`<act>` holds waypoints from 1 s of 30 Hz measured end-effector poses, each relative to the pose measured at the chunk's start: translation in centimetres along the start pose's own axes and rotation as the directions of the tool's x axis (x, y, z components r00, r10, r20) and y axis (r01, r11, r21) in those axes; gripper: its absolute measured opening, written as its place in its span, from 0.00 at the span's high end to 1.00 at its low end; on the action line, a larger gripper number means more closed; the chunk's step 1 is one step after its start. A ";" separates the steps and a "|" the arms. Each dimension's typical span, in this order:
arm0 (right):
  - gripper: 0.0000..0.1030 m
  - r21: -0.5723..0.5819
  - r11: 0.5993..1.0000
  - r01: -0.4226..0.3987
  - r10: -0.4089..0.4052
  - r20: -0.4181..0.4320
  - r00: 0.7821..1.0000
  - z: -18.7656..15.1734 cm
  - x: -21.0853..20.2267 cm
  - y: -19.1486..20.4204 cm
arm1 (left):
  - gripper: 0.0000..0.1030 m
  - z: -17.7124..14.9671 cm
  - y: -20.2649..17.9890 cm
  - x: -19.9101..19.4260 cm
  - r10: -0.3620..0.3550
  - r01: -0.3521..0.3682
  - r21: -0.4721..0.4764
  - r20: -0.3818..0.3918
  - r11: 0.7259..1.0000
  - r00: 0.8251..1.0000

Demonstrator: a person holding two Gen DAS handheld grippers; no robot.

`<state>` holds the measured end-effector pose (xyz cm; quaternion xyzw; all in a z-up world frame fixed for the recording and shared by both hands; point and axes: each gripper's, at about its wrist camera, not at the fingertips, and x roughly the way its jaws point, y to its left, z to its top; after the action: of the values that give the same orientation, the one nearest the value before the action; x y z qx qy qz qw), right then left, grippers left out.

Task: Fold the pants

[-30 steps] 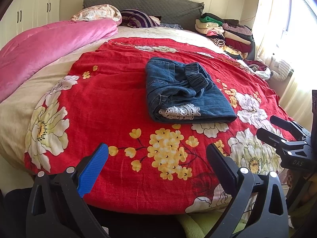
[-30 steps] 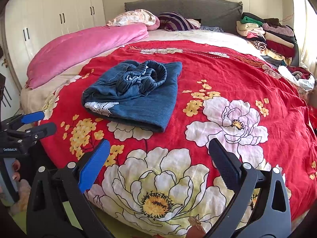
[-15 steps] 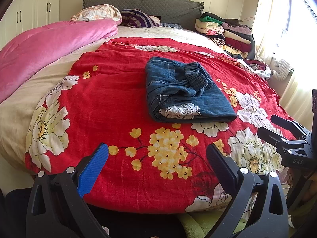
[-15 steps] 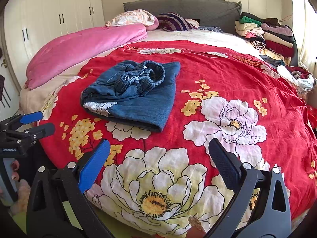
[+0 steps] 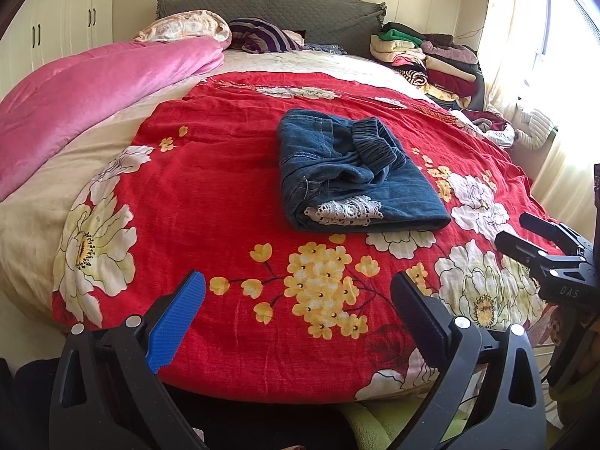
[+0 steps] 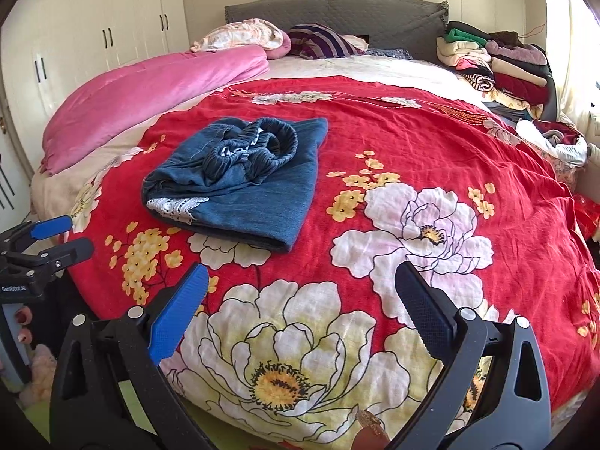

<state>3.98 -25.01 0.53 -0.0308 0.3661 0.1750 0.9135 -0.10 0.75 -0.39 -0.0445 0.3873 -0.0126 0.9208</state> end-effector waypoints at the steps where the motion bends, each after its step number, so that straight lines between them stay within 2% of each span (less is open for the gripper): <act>1: 0.09 0.002 1.000 0.002 -0.002 0.001 1.000 0.0 0.0 -0.1 | 0.04 0.1 0.0 0.1 -0.001 0.001 0.001 -0.002 1.000 1.000; 14: 0.09 0.024 0.999 0.025 -0.025 -0.004 1.000 0.7 -0.1 -1.2 | 0.04 0.3 0.5 0.8 0.026 -0.026 -0.009 -0.023 1.000 0.999; 18: 0.09 0.030 0.999 0.039 -0.038 -0.010 0.999 1.0 0.2 -1.8 | 0.04 0.0 0.8 0.4 0.082 -0.082 -0.021 0.006 0.996 0.997; 22: 0.09 0.051 0.997 0.065 -0.065 -0.006 0.998 1.3 1.0 -3.1 | 0.04 0.5 2.7 0.9 0.055 -0.054 -0.089 0.012 0.995 0.998; 25: 0.09 0.116 0.987 0.109 -0.113 0.023 0.993 1.4 1.4 -5.8 | 0.04 1.3 5.7 3.4 0.094 -0.102 -0.168 -0.056 0.981 0.994; 27: 0.09 0.180 0.975 0.130 -0.138 0.033 0.990 1.5 1.8 -8.7 | 0.04 2.6 8.0 5.5 0.153 -0.178 -0.183 -0.141 0.967 0.978; 30: 0.09 0.255 0.932 0.255 -0.266 0.005 0.964 2.5 3.4 -16.1 | 0.04 6.1 13.1 7.7 0.237 -0.268 -0.222 -0.157 0.938 0.959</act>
<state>13.42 -38.67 -1.14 0.0409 0.3598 0.0050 0.9321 9.49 13.80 -2.78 -0.1049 0.4466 0.1501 0.8758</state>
